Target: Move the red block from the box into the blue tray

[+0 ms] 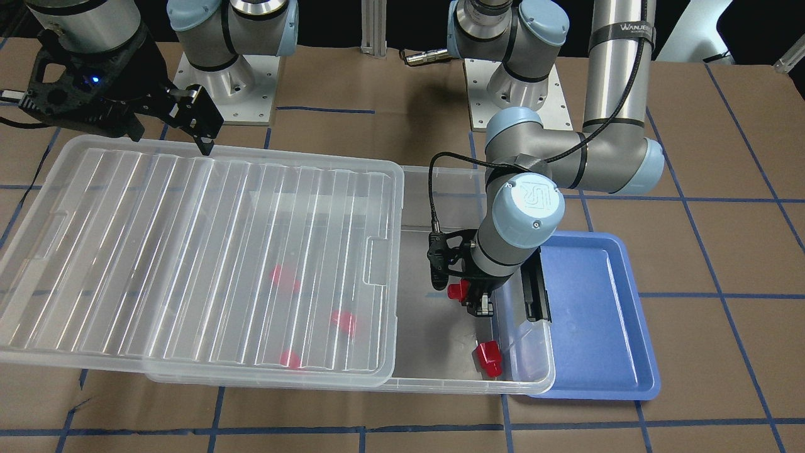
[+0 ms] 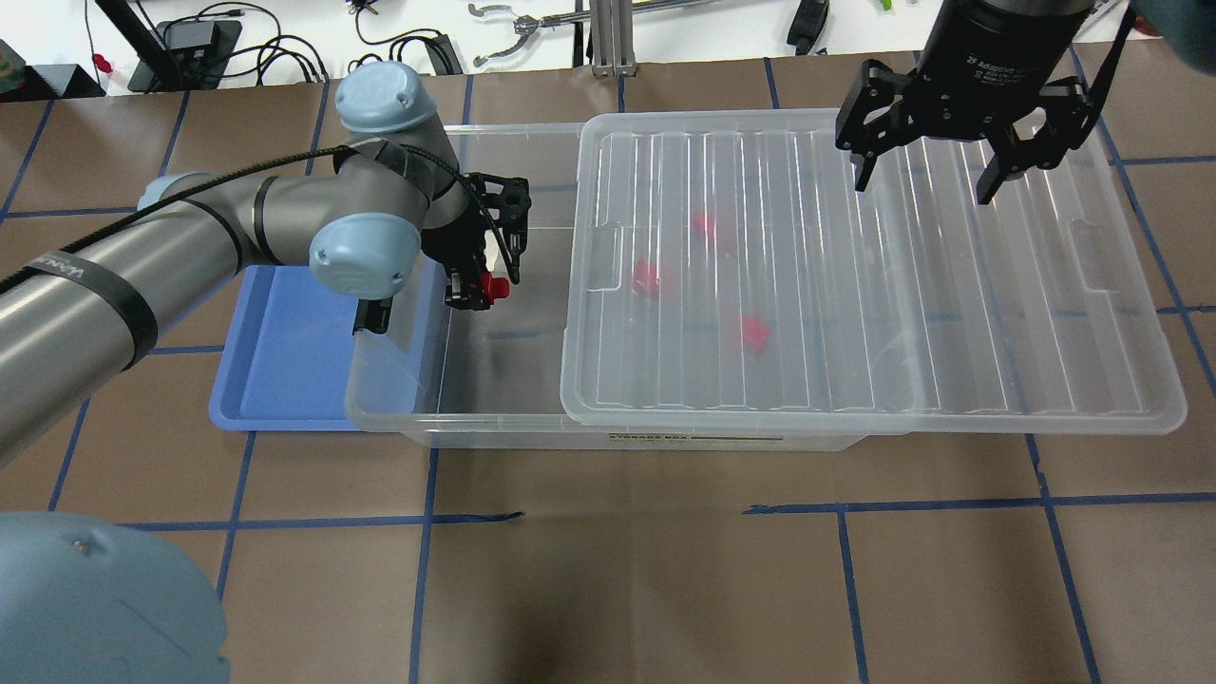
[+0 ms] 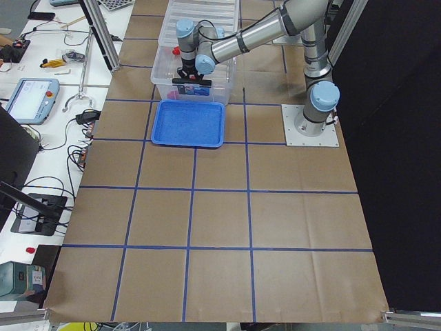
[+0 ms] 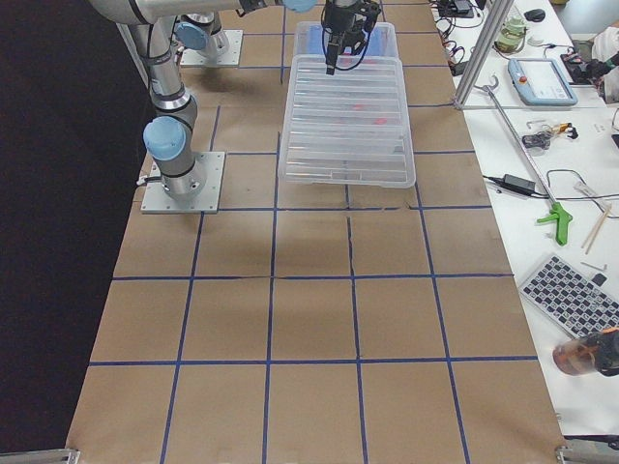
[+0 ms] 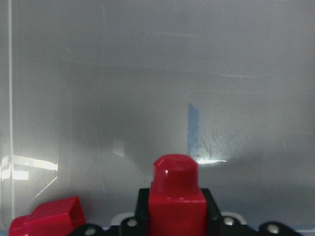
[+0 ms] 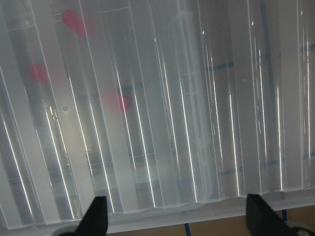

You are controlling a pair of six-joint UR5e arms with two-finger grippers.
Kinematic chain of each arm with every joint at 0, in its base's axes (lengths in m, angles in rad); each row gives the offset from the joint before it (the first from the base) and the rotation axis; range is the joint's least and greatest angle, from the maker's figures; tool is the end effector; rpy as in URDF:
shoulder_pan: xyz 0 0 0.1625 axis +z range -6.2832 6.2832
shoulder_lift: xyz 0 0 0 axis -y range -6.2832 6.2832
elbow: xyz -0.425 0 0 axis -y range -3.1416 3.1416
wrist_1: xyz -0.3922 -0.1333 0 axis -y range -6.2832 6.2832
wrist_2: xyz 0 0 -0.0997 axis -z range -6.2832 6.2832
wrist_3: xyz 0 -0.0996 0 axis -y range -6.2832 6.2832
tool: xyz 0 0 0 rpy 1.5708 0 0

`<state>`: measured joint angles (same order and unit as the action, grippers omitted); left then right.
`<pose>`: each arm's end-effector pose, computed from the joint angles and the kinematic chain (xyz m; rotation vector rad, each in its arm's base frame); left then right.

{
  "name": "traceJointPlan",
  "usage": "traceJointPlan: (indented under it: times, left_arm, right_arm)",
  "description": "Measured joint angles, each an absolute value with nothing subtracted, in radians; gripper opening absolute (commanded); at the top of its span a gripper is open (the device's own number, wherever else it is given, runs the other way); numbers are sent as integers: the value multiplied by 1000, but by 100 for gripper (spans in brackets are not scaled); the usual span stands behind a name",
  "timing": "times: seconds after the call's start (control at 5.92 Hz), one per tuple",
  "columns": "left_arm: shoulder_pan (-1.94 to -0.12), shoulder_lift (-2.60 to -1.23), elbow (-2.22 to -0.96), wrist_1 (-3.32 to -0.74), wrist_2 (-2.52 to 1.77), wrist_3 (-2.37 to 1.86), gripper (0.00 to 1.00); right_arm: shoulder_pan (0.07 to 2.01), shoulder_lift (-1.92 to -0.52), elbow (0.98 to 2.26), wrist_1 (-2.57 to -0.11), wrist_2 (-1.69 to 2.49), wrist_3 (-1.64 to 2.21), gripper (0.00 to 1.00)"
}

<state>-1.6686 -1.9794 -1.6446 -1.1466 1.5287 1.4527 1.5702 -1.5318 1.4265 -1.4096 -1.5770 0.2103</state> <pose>-0.1964 -0.5937 0.2654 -2.1489 -2.1956 -0.0291 0.1324 -0.5007 0.5234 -0.3290 -3.1110 -0.0860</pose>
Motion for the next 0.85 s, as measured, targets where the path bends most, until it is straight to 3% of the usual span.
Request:
traceJointPlan:
  times: [0.34, 0.85]
  left_arm:
    - [-1675, -1903, -1516, -1333, 1530, 1438, 10]
    - [-1648, -1818, -1513, -1415, 1532, 1443, 10]
  right_arm:
    - [1571, -1532, 1427, -1410, -1576, 210, 100]
    - [1571, -1529, 1427, -1416, -1573, 210, 100]
